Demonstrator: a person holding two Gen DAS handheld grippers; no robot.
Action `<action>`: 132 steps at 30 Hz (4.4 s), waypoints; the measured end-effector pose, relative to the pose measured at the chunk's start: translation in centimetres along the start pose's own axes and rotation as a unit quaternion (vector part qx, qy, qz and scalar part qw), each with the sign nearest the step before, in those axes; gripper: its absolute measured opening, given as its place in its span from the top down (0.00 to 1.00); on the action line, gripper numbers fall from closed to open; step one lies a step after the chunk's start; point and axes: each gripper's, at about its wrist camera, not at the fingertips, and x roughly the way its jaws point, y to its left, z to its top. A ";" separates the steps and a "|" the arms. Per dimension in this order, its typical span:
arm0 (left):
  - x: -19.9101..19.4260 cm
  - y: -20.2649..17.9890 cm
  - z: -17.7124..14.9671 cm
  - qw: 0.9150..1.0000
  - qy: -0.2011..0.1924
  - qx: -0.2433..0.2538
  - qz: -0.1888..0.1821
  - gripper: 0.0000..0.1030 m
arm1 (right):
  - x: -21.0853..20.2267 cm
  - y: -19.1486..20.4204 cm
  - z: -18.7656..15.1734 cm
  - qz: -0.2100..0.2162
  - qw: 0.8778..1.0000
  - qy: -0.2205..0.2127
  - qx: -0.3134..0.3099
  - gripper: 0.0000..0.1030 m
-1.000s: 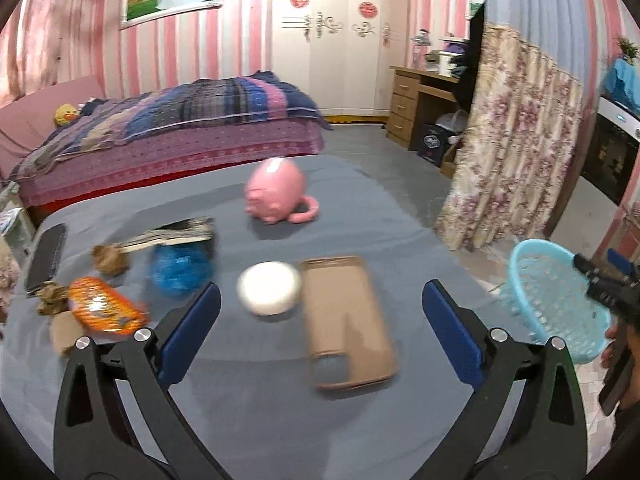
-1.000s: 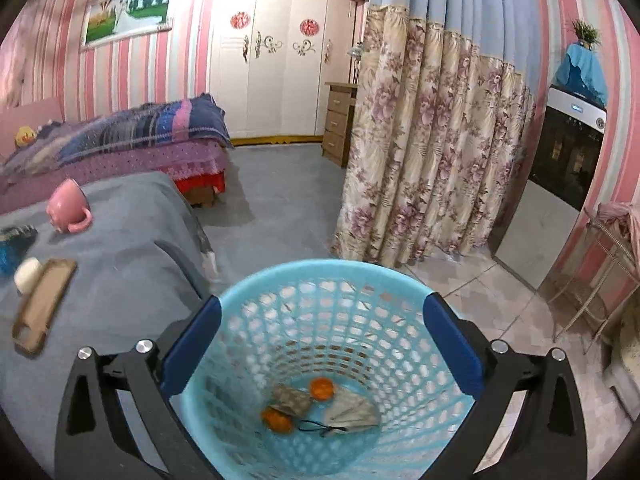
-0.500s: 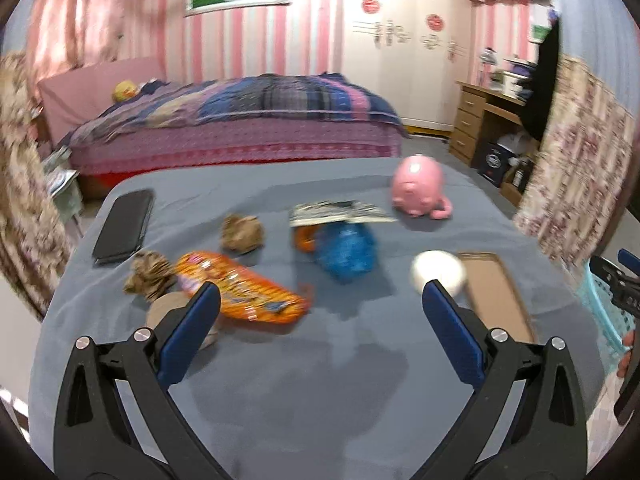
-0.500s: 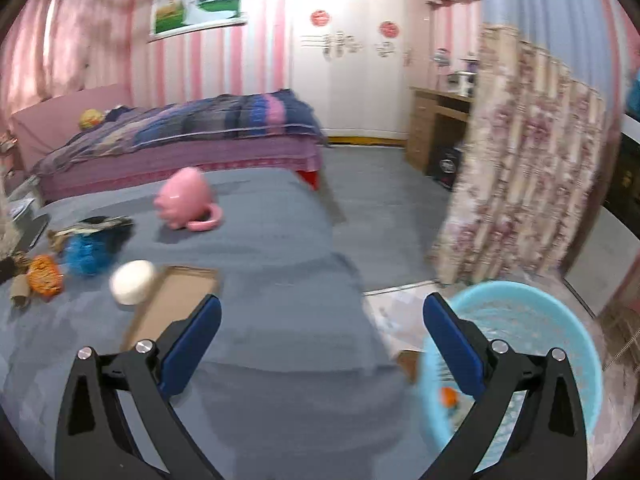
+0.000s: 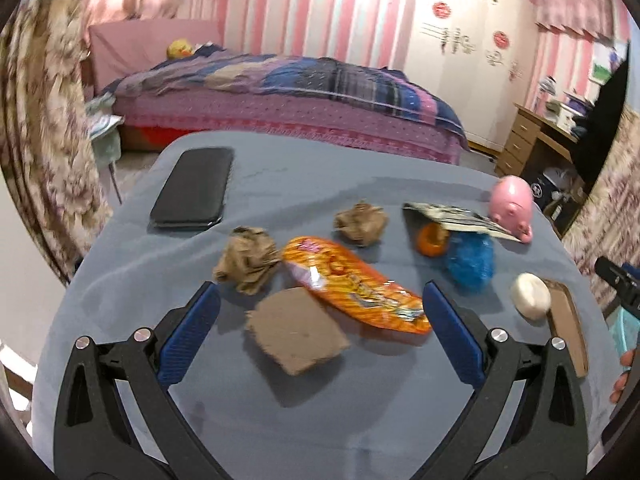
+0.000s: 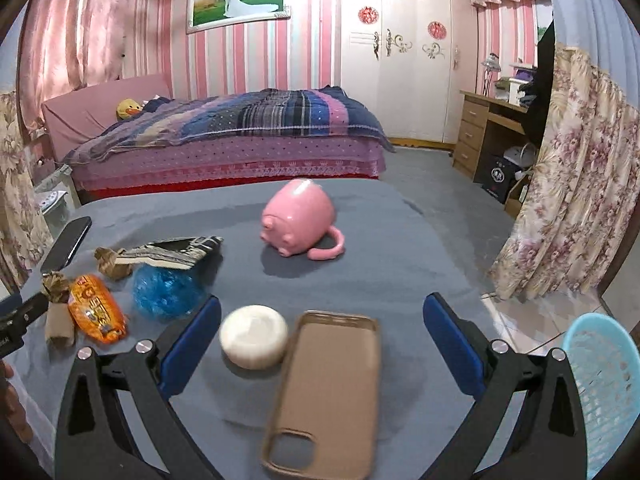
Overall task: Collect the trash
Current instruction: 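Move both open grippers back over the table, then close the left gripper on the flat brown cardboard square while the right reaches the white puck, then close the right gripper on the white round puck while the left lifts the cardboard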
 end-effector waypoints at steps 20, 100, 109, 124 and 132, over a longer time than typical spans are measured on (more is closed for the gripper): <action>2.0 3.1 0.5 0.998 0.031 -0.017 0.048 0.05 | 3.1 1.4 -2.2 0.021 0.999 0.022 -0.033 0.04; 1.6 1.7 0.3 0.995 0.095 0.031 -0.026 0.81 | 8.1 5.6 -3.2 0.074 0.989 0.097 -0.078 0.41; -0.8 1.7 0.9 0.997 0.070 0.031 -0.024 0.90 | 6.0 4.9 -2.3 0.092 0.992 0.054 -0.062 0.41; -6.4 -5.4 0.3 0.997 0.015 0.066 -0.022 0.91 | -0.6 -0.9 -1.4 0.055 0.996 0.012 -0.074 0.41; -7.0 -12.3 -1.0 0.994 0.002 0.097 -0.051 0.91 | -3.3 -7.1 -2.5 0.012 0.998 0.009 -0.064 0.41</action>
